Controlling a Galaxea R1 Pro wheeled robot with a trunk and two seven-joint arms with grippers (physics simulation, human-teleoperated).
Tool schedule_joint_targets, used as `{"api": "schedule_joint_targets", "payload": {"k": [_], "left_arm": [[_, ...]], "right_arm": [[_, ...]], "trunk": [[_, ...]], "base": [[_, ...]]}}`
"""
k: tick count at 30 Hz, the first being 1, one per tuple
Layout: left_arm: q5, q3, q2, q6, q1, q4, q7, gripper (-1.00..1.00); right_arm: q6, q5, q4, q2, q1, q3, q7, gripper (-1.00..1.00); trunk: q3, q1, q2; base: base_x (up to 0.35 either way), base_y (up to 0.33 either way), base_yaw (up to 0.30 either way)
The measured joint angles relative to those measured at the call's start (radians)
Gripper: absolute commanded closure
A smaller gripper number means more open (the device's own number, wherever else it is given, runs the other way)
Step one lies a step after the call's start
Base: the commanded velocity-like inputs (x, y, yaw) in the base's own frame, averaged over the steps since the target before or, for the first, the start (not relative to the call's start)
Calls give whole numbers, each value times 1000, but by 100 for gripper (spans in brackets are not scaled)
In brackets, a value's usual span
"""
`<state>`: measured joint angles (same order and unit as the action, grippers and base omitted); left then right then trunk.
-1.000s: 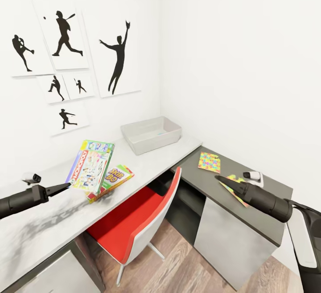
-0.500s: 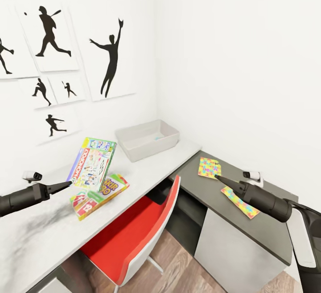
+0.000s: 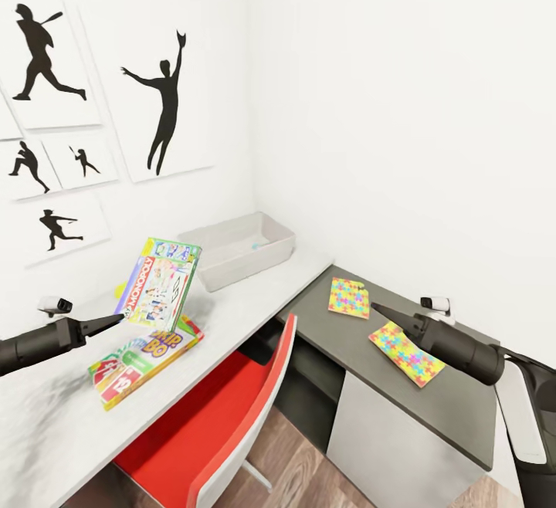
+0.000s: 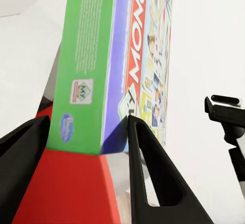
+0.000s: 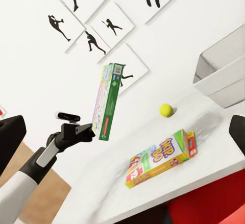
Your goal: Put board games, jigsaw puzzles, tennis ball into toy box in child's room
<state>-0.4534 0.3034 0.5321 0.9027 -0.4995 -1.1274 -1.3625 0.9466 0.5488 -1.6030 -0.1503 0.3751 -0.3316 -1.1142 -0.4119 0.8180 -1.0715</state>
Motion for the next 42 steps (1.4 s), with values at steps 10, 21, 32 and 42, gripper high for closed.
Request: {"api": "schedule_joint_targets", "payload": {"k": [10,21,32,42], "left_arm": [[-1,-1,0,0,1,0,0,100],[-1,-1,-3,0,0,0,0,100],[-1,0,-3,-1,1,0,-3,100],[-2,-2,-3,-2,2,0,-1,100]], "right_arm": [[-1,-1,0,0,0,7,0,-100],[0,0,0,0,0,7,-2,-100],[-1,0,0,0,0,7,-2,-100],[-28,-2,0,0,0,13,-2,-100]], "trunk": [[0,0,0],[0,0,0],[0,0,0],[0,0,0]], "base": [[80,-35,216],[140,-20,143],[194,0,23],[84,-59,251]]}}
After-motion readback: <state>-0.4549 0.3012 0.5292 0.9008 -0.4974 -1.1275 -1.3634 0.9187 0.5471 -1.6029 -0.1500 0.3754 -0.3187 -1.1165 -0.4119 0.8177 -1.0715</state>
